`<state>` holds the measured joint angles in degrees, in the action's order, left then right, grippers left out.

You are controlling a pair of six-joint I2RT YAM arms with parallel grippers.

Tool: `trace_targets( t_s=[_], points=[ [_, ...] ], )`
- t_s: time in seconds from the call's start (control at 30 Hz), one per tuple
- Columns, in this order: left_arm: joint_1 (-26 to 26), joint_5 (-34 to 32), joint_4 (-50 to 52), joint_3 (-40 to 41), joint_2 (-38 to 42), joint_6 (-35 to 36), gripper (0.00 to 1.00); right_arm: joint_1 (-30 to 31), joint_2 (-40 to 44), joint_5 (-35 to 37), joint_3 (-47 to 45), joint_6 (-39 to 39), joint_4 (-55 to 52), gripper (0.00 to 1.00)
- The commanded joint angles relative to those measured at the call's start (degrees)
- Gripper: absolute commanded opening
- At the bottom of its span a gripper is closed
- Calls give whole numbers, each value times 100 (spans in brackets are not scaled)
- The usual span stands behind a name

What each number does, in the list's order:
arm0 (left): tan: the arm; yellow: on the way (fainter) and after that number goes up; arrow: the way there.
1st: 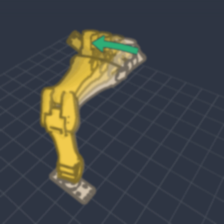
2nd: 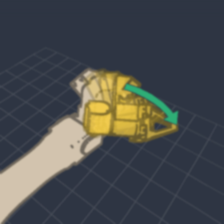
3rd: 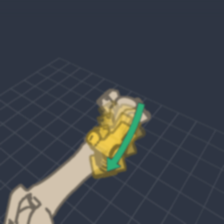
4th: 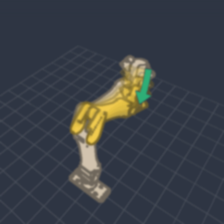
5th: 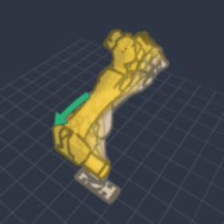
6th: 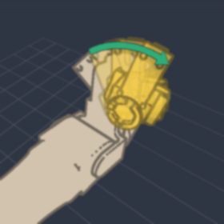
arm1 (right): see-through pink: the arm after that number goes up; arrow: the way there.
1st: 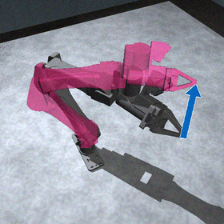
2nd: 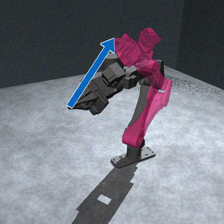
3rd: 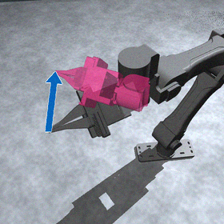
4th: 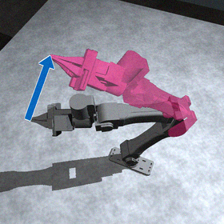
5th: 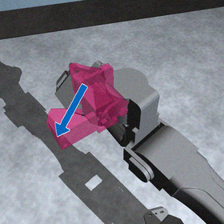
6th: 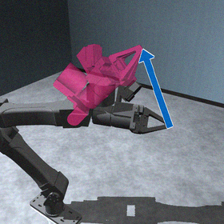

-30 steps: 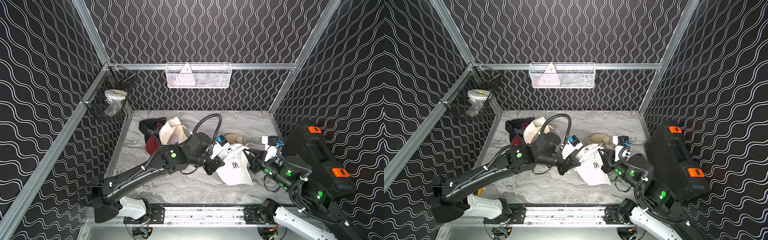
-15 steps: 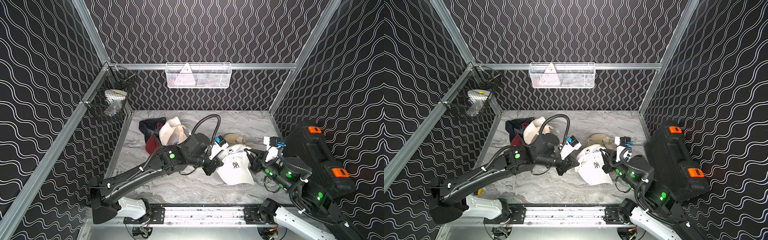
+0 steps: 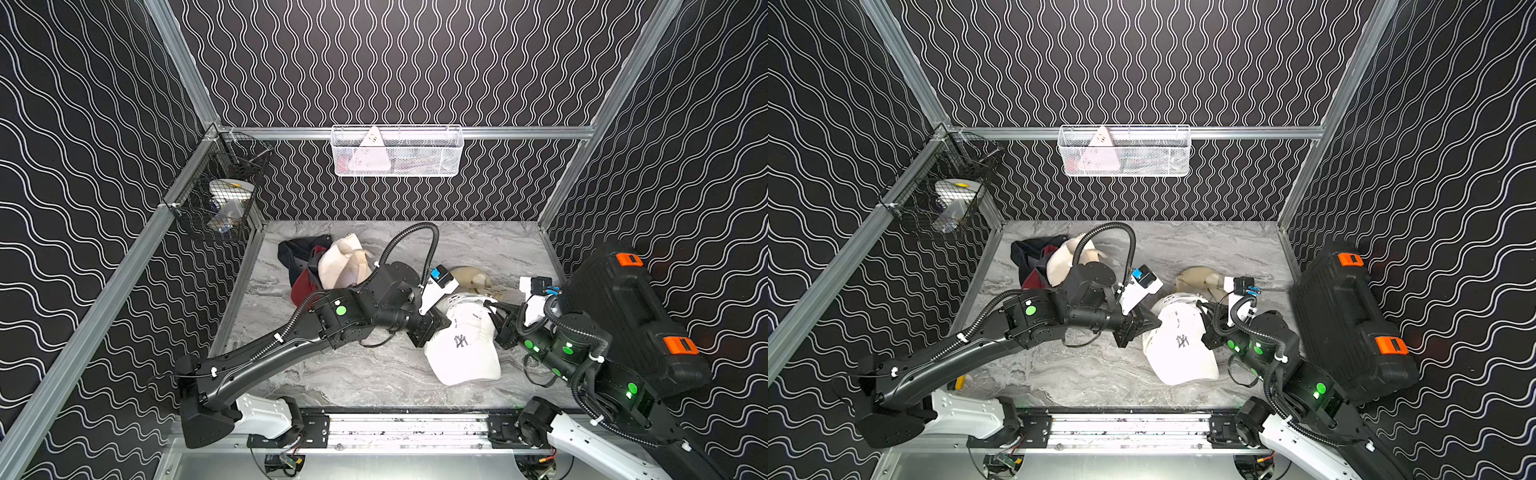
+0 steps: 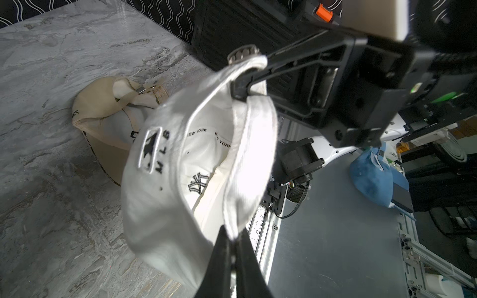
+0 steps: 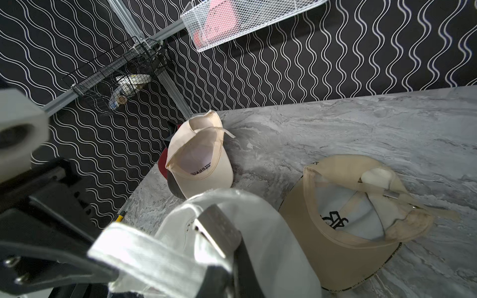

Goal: Open the adjustable buckle of the baseball cap
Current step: Pull the adjustable strap on the baseball cap, then place the baseball cap on the baseball cap.

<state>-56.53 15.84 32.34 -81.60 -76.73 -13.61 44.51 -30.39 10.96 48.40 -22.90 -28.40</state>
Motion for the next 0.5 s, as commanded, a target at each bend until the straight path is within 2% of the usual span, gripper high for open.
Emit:
trace_targets(
  t_s=[0.0,0.23,0.27,0.37,0.47],
  points=[
    [2,38,-274,-142,-39,-114,0,-2,-38,-213,-100,-171,92,0],
    [2,-190,-159,-519,-99,-46,0,-3,-215,-564,-375,-333,289,0],
    [2,-225,-143,-575,-106,-37,0,0,-243,-594,-407,-347,304,3],
    [19,-304,-68,-712,-147,24,0,3,-347,-649,-437,-365,301,28],
    [54,-377,-15,-797,-167,59,0,-4,-414,-699,-437,-325,242,41]
  ],
)
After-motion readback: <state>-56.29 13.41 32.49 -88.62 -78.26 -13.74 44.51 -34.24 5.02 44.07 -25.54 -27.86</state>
